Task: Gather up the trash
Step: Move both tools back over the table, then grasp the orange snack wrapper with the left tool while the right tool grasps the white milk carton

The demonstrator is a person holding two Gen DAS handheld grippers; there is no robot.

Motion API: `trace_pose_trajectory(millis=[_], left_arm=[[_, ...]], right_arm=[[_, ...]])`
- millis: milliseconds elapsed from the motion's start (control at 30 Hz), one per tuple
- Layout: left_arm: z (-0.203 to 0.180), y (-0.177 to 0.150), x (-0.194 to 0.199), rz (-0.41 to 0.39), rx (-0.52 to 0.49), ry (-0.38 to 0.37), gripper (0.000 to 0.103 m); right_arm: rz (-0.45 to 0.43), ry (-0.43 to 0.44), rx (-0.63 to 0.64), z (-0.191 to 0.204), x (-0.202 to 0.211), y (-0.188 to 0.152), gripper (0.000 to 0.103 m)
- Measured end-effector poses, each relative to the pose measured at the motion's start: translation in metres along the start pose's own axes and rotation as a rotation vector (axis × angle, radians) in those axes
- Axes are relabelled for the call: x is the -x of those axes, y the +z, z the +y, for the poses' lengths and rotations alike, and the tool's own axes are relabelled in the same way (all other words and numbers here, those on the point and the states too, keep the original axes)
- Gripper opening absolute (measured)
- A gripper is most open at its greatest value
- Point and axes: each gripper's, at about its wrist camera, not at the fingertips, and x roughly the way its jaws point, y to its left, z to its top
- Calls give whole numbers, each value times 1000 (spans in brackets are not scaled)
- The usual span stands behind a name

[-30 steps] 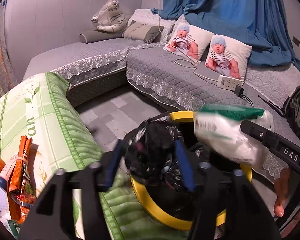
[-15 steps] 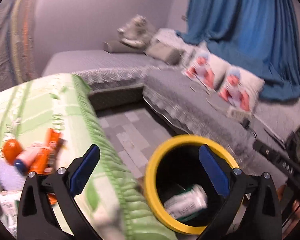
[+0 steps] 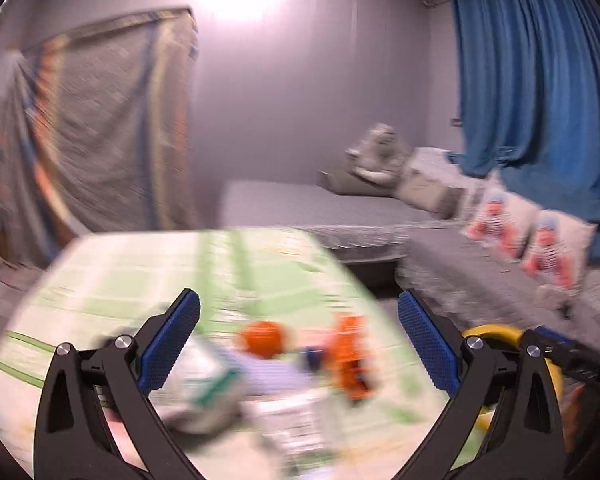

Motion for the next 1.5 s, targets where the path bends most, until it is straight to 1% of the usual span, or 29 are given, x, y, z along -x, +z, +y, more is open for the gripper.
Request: trace_pose_trajectory(millis=[33,67,167,200,233,267,300,367,433,533,567,600,667,767,833,967,1000,1033,1100,1200,1333,1400,1500], left_arm=[[17,-6,8,-9,-5,49,95],[29,-10,14,-10,-9,82,95],[70,-28,25,13,-33,206,95],[81,-35,26,28,-39,242,95],[90,-42,26,43,-40,260,95],[99,-49,25,71,-42,268,95],[108,-56,22,106,-37,271,95],[126,-68,21,145,-18,286,95],[136,-75,17,165,-1,285,95],[149,-81,15,174,43,276,95],[156,-89,20,174,56,269,95],[160,-91,21,177,68,264,95],[166,-93,18,182,76,266,95],[168,-97,14,193,70,275,95],[170,-100,15,196,75,270,95],[171,-102,12,210,78,255,95],[170,-102,12,216,78,244,95],[167,-101,12,218,76,235,95],[162,-102,10,221,63,226,95],[151,-100,5,235,50,203,95],[137,-98,-6,269,54,170,95],[130,-96,-13,286,69,158,95],[124,-94,-27,321,102,145,95]], right_arm=[[29,32,18,13,-7,-3,64],[76,71,45,33,-17,-11,66],[201,144,91,76,-44,-31,67],[231,147,107,87,-51,-36,67],[256,142,127,99,-57,-41,68],[285,139,150,113,-65,-47,70],[314,133,164,123,-72,-51,71],[355,100,184,139,-82,-58,71],[382,61,209,148,-92,-61,71],[420,29,223,164,-105,-66,71],[423,23,228,167,-109,-67,72],[428,6,240,170,-112,-70,72],[443,-2,247,176,-118,-73,73],[459,-36,269,180,-132,-75,73],[484,-53,271,181,-142,-79,73],[497,-71,273,180,-156,-82,73],[498,-67,265,180,-158,-83,72],[499,-68,264,179,-159,-83,64],[502,-66,264,176,-161,-83,62],[473,-56,273,173,-159,-81,57],[438,-5,244,164,-146,-75,55],[385,8,233,157,-135,-68,55],[336,46,210,147,-119,-56,54]])
